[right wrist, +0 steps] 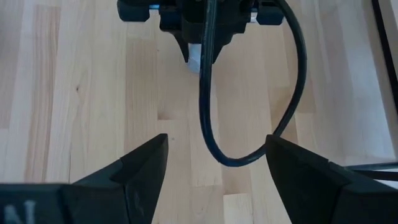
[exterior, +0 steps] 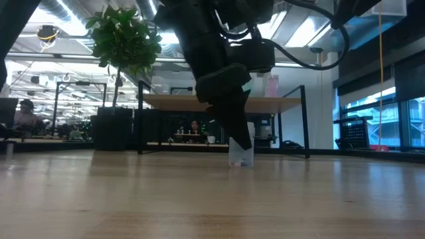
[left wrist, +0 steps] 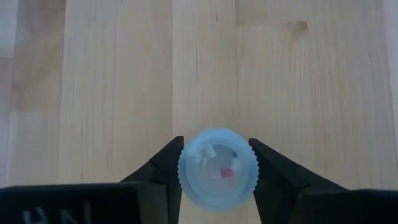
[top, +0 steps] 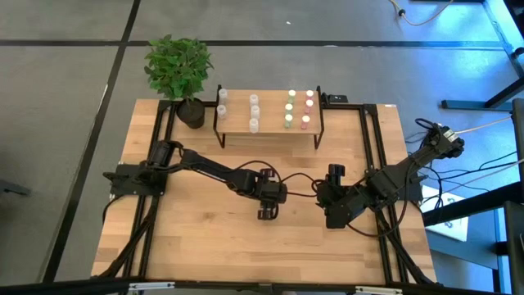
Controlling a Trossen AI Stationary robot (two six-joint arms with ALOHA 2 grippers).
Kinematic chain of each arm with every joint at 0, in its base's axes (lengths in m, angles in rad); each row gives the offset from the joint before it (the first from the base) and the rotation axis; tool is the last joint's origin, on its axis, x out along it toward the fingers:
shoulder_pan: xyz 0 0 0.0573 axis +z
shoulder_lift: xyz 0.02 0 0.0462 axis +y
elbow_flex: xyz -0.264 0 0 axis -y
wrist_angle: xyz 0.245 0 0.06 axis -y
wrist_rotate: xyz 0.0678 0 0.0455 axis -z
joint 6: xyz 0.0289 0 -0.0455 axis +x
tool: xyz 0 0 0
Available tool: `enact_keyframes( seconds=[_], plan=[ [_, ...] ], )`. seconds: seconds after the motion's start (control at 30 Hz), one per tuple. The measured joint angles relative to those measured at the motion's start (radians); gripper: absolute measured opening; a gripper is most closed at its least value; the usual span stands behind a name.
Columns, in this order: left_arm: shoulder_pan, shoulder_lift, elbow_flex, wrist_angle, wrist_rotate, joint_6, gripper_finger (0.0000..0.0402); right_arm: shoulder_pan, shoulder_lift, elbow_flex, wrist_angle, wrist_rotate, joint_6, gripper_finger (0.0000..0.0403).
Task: Pick and place medicine bottles onto shelf by color
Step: Put the transparent pill bottle on the shelf aligned with the other transparent pill bottles
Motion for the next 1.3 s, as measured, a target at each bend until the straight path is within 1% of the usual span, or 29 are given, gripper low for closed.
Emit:
enact_keyframes(
  seconds=[0.13, 0.3, 0.57, 0.73, 0.97, 1.13, 1.3],
  plan=[
    [-0.006, -0.023, 0.000, -0.033, 0.001, -0.027, 0.0131, 0.000, 0.000, 0.000, -0.001, 0.000, 0.002, 0.0271],
    [-0.011, -0.092, 0.000, -0.111, 0.000, -0.078, 0.0131, 0.000, 0.001, 0.000, -0.011, 0.000, 0.020, 0.0271],
    [-0.011, -0.252, 0.000, -0.222, -0.029, -0.184, 0.0131, 0.000, 0.001, 0.000, -0.017, 0.000, 0.024, 0.0271],
    [-0.008, -0.379, 0.000, -0.298, -0.099, -0.276, 0.0131, 0.000, 0.001, 0.000, -0.017, 0.014, 0.024, 0.0271],
    [0.010, -0.538, 0.001, -0.449, -0.248, -0.401, 0.0132, 0.000, 0.001, 0.000, -0.010, 0.149, 0.024, 0.0271],
    [0.068, -0.589, 0.002, -0.557, -0.318, -0.471, 0.0132, 0.000, 0.001, 0.000, 0.012, 0.209, 0.027, 0.0271],
    [0.168, -0.594, 0.001, -0.619, -0.329, -0.514, 0.0132, 0.000, 0.001, 0.000, 0.039, 0.213, 0.026, 0.0271]
  ],
)
